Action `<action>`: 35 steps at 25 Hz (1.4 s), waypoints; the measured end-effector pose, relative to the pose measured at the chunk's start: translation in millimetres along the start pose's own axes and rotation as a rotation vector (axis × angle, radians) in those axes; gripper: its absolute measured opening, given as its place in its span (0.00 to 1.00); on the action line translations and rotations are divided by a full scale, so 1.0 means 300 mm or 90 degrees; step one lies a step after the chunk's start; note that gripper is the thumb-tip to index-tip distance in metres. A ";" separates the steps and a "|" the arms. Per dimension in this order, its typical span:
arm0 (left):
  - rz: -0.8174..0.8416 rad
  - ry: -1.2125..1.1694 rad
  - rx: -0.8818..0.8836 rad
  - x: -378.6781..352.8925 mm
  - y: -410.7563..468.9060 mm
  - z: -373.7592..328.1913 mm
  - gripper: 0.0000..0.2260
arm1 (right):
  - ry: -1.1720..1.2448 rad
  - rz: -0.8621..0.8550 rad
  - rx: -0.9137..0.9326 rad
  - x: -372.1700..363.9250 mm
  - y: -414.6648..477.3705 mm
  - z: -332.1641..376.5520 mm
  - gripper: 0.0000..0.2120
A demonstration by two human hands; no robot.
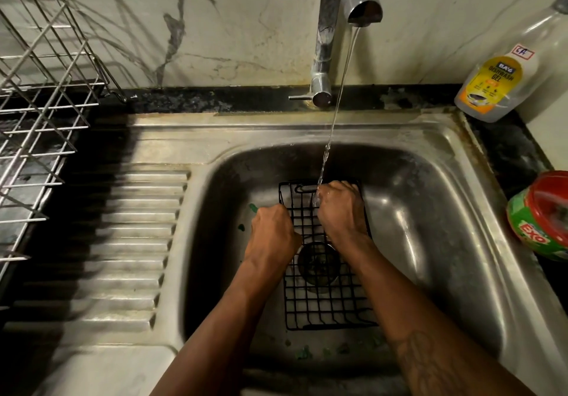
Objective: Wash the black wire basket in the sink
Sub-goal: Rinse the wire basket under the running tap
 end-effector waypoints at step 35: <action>-0.094 0.109 -0.142 0.009 0.026 0.019 0.25 | 0.058 0.353 0.008 -0.018 -0.012 -0.001 0.32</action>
Point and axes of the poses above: each hand's wrist, its own y-axis towards the middle knuckle, its own x-axis out of the back of the hand, z = x × y, the point moved 2 cm from there along y, towards the middle knuckle, and after that the axes turned 13 degrees about -x, right-handed, at the moved point
